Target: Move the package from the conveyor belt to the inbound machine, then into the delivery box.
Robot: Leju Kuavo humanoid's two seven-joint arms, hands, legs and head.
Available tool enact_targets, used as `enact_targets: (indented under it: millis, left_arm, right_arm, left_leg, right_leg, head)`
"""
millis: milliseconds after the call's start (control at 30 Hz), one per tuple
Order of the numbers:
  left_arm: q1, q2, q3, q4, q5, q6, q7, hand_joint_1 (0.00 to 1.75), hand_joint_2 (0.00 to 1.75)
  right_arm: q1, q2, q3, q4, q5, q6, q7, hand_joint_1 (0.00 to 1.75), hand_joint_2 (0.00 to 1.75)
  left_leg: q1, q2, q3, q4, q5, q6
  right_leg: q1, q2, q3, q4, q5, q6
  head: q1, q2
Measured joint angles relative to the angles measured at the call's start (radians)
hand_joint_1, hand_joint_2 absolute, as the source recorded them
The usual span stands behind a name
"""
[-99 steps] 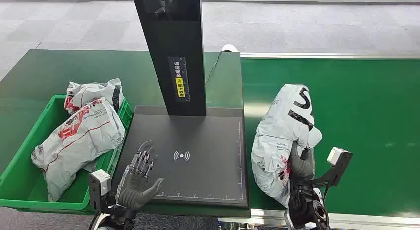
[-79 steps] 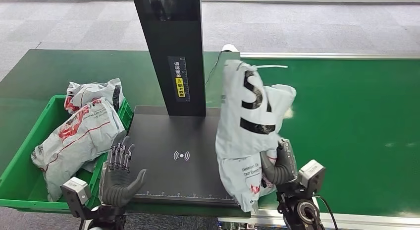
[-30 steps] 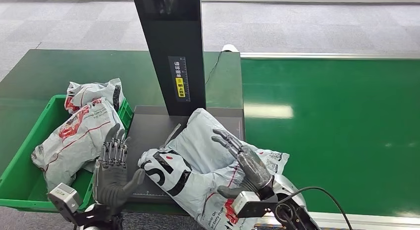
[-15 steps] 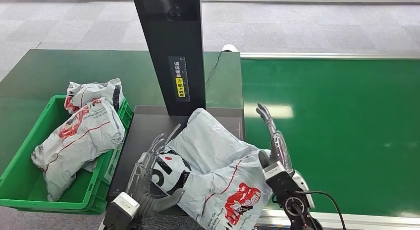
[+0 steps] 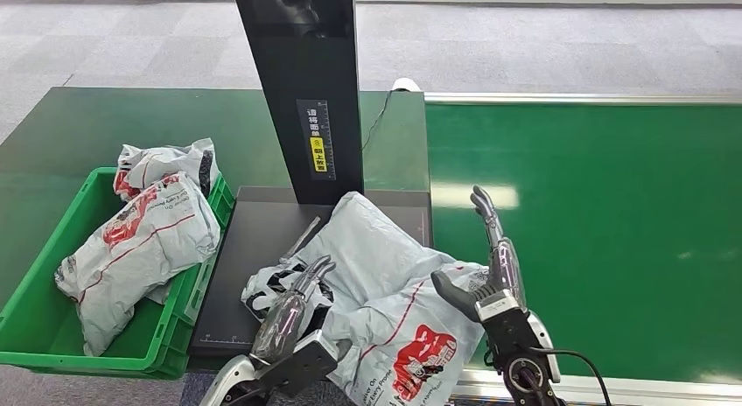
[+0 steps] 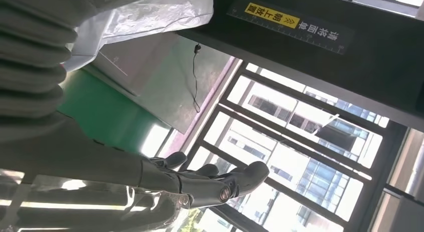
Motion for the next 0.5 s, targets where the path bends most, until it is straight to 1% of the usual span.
enact_targets:
  millis: [100,133,167,233,267,300,500]
  left_arm:
    - [-0.008,0.000,0.000,0.026,-0.016,0.009,0.021,0.00,1.75]
    - [-0.010,0.000,0.000,0.033,-0.019,0.012,0.025,0.30,1.75]
    - [-0.011,0.000,0.000,0.038,-0.023,0.014,0.028,0.69,1.75]
    - [-0.012,0.000,0.001,0.047,-0.028,0.017,0.031,1.53,1.75]
    - [-0.013,0.000,0.001,0.051,-0.029,0.018,0.031,1.65,1.75]
    - [-0.013,0.000,0.001,0.054,-0.029,0.020,0.029,1.70,1.75]
    - [-0.013,0.000,0.001,0.060,-0.023,0.053,-0.001,1.72,1.75]
  right_arm:
    - [0.013,0.003,-0.004,-0.010,0.005,-0.006,0.003,0.00,1.75]
    - [0.017,0.004,-0.005,-0.014,0.006,-0.007,0.004,0.00,1.75]
    - [0.020,0.005,-0.007,-0.017,0.006,-0.008,0.004,0.00,1.75]
    - [0.027,0.006,-0.009,-0.022,0.006,-0.009,0.005,0.00,1.75]
    - [0.030,0.006,-0.009,-0.025,0.007,-0.009,0.006,0.00,1.75]
    - [0.033,0.006,-0.010,-0.027,0.007,-0.010,0.006,0.00,1.75]
    - [0.045,0.007,-0.013,-0.040,0.008,-0.012,0.010,0.00,1.75]
  left_leg:
    - [0.000,0.000,0.000,0.000,0.000,0.000]
    - [0.000,0.000,0.000,0.000,0.000,0.000]
    - [0.000,0.000,0.000,0.000,0.000,0.000]
    - [0.000,0.000,0.000,0.000,0.000,0.000]
    - [0.000,0.000,0.000,0.000,0.000,0.000]
    - [0.000,0.000,0.000,0.000,0.000,0.000]
    - [0.000,0.000,0.000,0.000,0.000,0.000]
  right_leg:
    - [0.000,0.000,0.000,0.000,0.000,0.000]
    - [0.000,0.000,0.000,0.000,0.000,0.000]
    - [0.000,0.000,0.000,0.000,0.000,0.000]
    - [0.000,0.000,0.000,0.000,0.000,0.000]
    - [0.000,0.000,0.000,0.000,0.000,0.000]
    - [0.000,0.000,0.000,0.000,0.000,0.000]
    - [0.000,0.000,0.000,0.000,0.000,0.000]
  head:
    - [0.000,0.000]
    - [0.000,0.000]
    - [0.000,0.000]
    - [0.000,0.000]
    - [0.000,0.000]
    - [0.000,0.000]
    - [0.000,0.000]
